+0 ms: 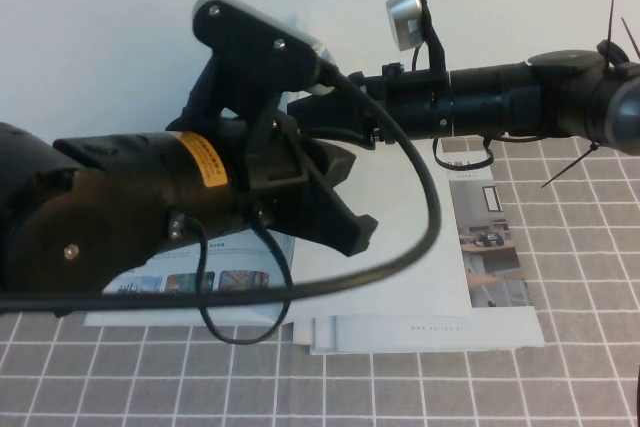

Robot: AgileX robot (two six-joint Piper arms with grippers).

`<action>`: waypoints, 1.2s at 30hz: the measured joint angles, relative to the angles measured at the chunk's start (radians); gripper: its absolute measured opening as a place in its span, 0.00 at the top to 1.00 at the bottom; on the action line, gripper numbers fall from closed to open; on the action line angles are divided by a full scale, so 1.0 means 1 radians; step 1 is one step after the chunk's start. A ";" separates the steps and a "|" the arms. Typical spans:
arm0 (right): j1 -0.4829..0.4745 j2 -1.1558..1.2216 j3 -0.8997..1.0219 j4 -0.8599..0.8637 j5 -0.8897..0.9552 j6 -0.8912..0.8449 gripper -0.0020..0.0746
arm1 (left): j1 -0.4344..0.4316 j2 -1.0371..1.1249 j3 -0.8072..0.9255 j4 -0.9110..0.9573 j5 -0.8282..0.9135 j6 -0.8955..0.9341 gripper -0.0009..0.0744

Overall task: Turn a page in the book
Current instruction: Open the closed book

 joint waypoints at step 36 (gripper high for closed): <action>-0.047 0.002 -0.158 -0.022 0.119 -0.071 0.52 | 0.061 0.294 0.002 0.294 -0.120 0.044 0.99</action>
